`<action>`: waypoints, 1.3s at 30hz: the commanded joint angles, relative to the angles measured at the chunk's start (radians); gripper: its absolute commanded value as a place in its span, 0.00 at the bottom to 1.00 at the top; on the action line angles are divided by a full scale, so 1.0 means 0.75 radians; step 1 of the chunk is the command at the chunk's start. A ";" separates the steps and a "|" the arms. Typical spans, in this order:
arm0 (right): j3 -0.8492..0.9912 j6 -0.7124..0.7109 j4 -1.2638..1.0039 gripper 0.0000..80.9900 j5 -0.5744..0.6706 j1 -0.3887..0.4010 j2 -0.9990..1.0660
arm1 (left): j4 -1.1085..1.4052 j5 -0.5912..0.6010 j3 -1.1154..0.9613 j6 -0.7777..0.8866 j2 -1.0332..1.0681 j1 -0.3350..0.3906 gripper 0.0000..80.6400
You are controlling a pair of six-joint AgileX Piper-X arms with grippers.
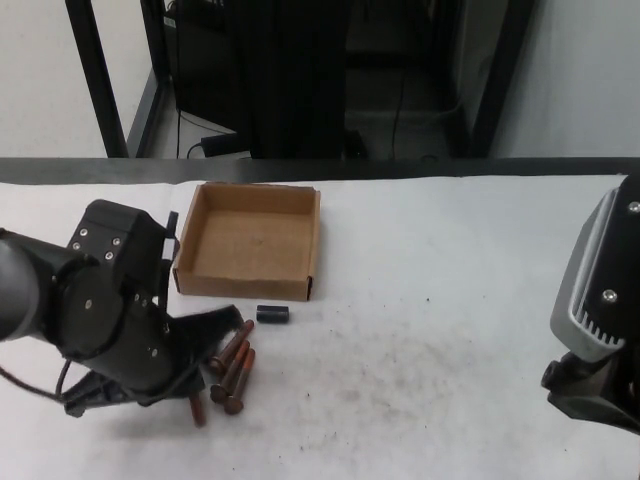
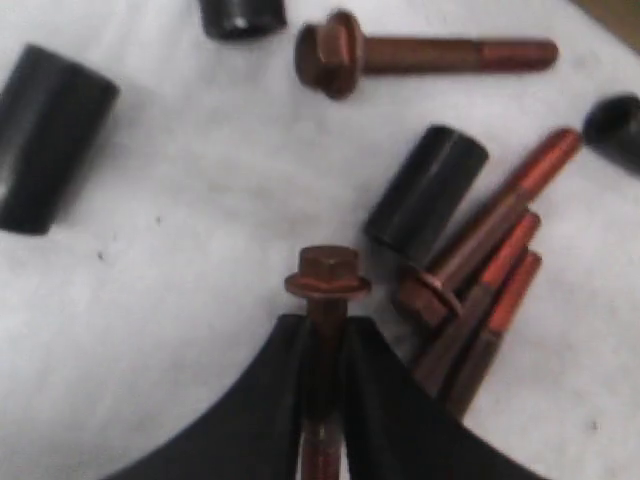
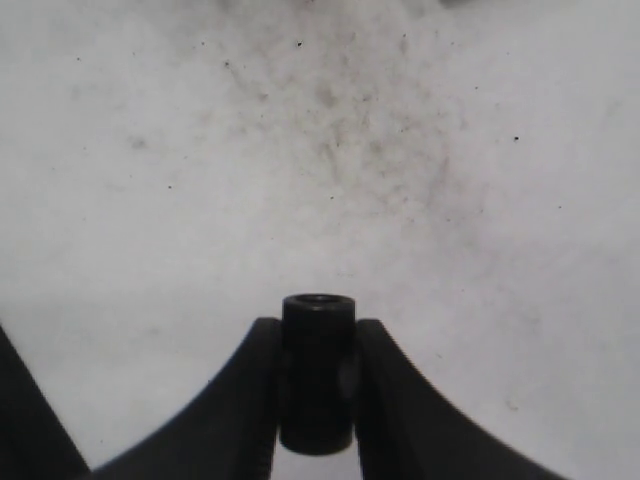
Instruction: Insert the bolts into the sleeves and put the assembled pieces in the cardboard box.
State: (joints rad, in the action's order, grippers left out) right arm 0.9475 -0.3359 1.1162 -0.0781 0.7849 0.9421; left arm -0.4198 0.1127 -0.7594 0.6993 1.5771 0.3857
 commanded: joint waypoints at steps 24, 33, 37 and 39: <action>-0.033 0.328 -0.616 0.00 0.525 0.001 0.256 | 0.404 0.492 -0.004 -0.394 -0.667 -0.005 0.01; -0.033 0.497 -1.002 0.00 0.600 0.001 0.434 | 0.459 0.581 -0.004 -0.394 -0.667 -0.005 0.01; -0.033 0.598 -1.157 0.00 0.624 0.001 0.470 | 0.527 0.581 -0.004 -0.354 -0.667 -0.005 0.01; -0.033 0.634 -1.203 0.00 0.623 0.001 0.478 | 0.547 0.605 -0.004 -0.335 -0.667 -0.005 0.01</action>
State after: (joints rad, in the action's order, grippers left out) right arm 0.9180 0.1066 0.2742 0.3733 0.7849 1.2985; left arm -0.0419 0.5522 -0.7594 0.4363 1.0877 0.3840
